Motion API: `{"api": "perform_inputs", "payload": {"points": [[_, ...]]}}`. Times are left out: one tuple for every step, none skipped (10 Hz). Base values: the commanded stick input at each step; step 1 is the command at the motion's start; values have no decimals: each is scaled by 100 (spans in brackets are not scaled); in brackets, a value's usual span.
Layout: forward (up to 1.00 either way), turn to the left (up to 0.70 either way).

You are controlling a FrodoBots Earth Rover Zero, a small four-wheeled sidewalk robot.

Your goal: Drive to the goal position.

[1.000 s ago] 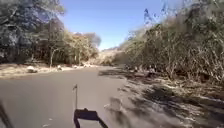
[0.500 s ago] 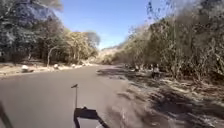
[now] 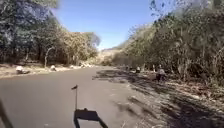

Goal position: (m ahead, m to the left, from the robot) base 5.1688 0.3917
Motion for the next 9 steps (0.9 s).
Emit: {"api": "perform_inputs", "payload": {"points": [[100, 0], [100, 0], [100, 0], [100, 0], [100, 0], [100, 0], [100, 0], [100, 0], [100, 0]]}}
